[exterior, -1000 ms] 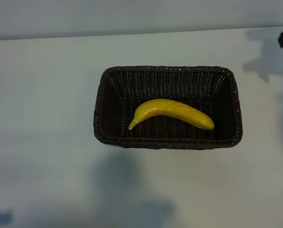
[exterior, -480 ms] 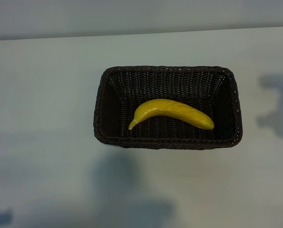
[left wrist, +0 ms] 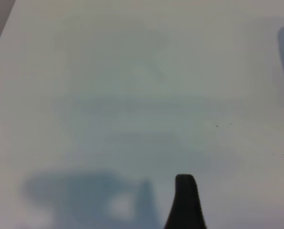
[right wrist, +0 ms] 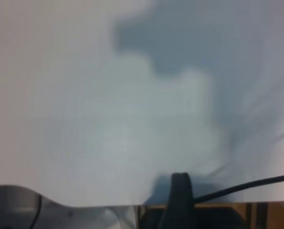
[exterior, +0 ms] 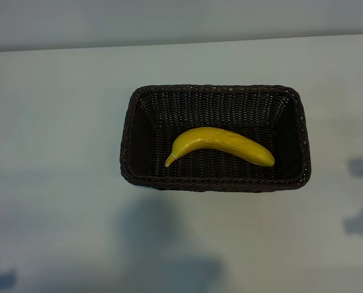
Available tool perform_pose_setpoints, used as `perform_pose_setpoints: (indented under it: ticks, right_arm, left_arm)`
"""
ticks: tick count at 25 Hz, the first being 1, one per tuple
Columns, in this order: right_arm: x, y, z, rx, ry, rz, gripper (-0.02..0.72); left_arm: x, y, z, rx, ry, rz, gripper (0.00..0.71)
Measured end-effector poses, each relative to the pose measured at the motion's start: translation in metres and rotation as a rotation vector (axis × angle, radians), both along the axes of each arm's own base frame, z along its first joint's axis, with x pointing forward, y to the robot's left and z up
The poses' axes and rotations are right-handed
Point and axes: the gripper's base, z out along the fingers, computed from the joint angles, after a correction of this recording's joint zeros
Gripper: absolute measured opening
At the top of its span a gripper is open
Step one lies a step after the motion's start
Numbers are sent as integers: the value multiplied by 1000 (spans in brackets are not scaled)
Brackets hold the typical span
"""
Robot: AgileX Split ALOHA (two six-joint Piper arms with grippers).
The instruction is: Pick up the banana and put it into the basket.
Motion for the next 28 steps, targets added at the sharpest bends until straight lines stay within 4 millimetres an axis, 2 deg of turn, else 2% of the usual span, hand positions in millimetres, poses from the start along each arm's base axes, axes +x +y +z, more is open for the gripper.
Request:
perform_pose_setpoints:
  ticks: [4,12,24,28]
  right_arm:
    - [-15,0,-10,-1,-66,-2,587]
    - [-42,0,7,0,-307,-8,587]
    - [-107,-1,19,2,-746,-8,586]
    - [-108,-1,19,3,-757,-6,586]
  left_arm:
    - [0,0,0,0,0,0,574]
    - [0,0,0,0,0,0,574]
    - [0,0,0,0,0,0,574]
    - [0,0,0,0,0,0,574]
